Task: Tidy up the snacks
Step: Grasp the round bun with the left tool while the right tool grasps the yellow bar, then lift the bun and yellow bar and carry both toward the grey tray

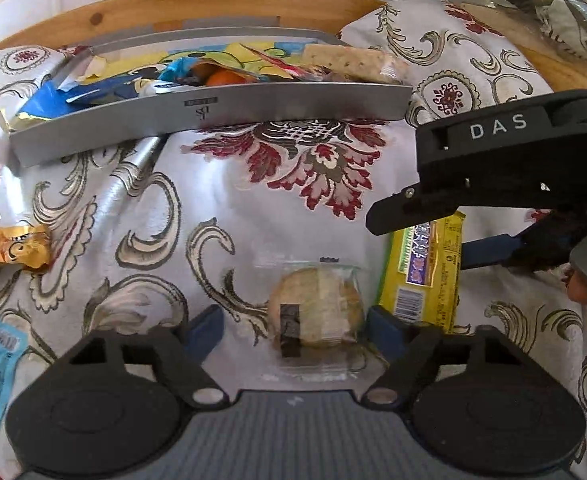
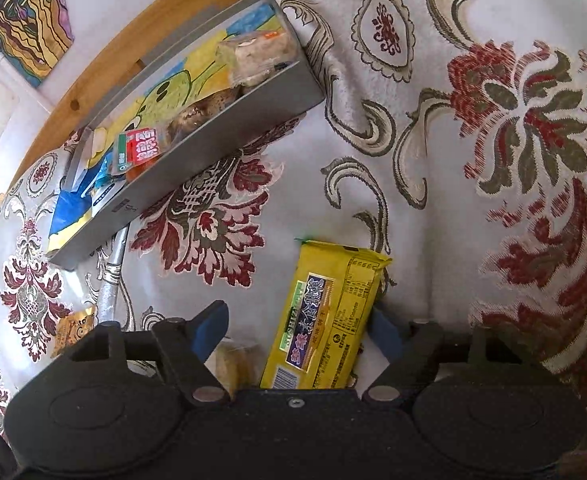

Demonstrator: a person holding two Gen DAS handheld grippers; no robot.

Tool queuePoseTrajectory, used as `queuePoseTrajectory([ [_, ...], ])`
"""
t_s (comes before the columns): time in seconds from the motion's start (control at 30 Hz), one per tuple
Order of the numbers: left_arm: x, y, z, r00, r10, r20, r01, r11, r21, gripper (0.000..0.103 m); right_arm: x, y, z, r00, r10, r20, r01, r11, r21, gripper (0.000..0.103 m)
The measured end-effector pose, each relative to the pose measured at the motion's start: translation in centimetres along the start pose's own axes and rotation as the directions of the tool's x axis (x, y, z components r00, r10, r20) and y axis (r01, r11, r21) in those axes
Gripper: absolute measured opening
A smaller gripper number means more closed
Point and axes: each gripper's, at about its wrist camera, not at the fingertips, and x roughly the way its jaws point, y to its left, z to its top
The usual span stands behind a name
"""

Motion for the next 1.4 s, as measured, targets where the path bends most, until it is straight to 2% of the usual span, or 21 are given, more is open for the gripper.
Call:
queuePoseTrajectory([
  [0.1, -0.1, 0.2, -0.2, 1.0, -0.015, -0.004, 0.015, 1.0, -0.012, 0.06, 0.2, -0.1, 0.0, 1.0, -0.003, 0.0, 0.003, 1.0, -0.002, 0.071],
  [0.13, -0.2, 0.2, -0.2, 1.0, -0.009, -0.006, 0.009, 1.0, -0.01, 0.058, 0.3, -0.1, 0.0, 1.0, -0.004, 0.0, 0.004, 1.0, -0.003, 0.069],
  [0.43, -2.0, 2.2, -1.3, 0.999, 0.024, -0.031, -0.026, 0.996, -0.081, 0.055, 1.0, 0.5, -0.1, 1.0, -0.019, 0.0, 0.019, 0.999, -0.045, 0.067],
  [0.63, -4.7, 3.8, -3.4, 0.999, 0.046, -0.029, -0.05, 0.987, -0.151, 0.054, 2.0, 2.1, -0.9, 1.0, -0.015, -0.018, 0.012, 0.987, -0.16, 0.066],
  [0.77, -6.2, 5.2, -4.6, 0.998, 0.06, -0.027, -0.064, 0.977, -0.201, 0.053, 2.2, 3.5, -1.7, 0.999, -0.005, -0.05, -0.008, 0.968, -0.25, 0.05],
  [0.87, -7.5, 6.0, -5.6, 0.997, 0.073, -0.019, -0.075, 0.968, -0.239, 0.053, 2.6, 4.3, -2.5, 0.991, 0.054, -0.125, -0.089, 0.953, -0.289, 0.047],
  [0.97, -8.5, 6.6, -6.7, 0.996, 0.084, -0.006, -0.082, 0.957, -0.277, 0.053, 2.8, 5.3, -3.6, 0.979, 0.087, -0.186, -0.146, 0.932, -0.331, 0.047],
  [1.07, -9.4, 7.1, -7.6, 0.995, 0.095, 0.014, -0.085, 0.942, -0.324, 0.053, 2.3, 6.5, -4.8, 0.979, 0.068, -0.19, -0.143, 0.9, -0.413, 0.048],
  [1.13, -9.8, 7.3, -7.9, 0.994, 0.108, 0.034, -0.09, 0.935, -0.342, 0.053, 2.0, 6.8, -5.4, 0.981, 0.054, -0.185, -0.131, 0.892, -0.433, 0.049],
  [1.27, -9.8, 7.4, -8.3, 0.992, 0.119, 0.045, -0.096, 0.933, -0.348, 0.053, 1.7, 7.5, -6.5, 0.985, 0.031, -0.168, -0.106, 0.882, -0.459, 0.066],
  [1.4, -9.6, 7.6, -8.6, 0.992, 0.12, 0.05, -0.094, 0.928, -0.361, 0.053, 1.7, 8.6, -7.4, 0.991, -0.01, -0.13, -0.058, 0.862, -0.504, 0.072],
])
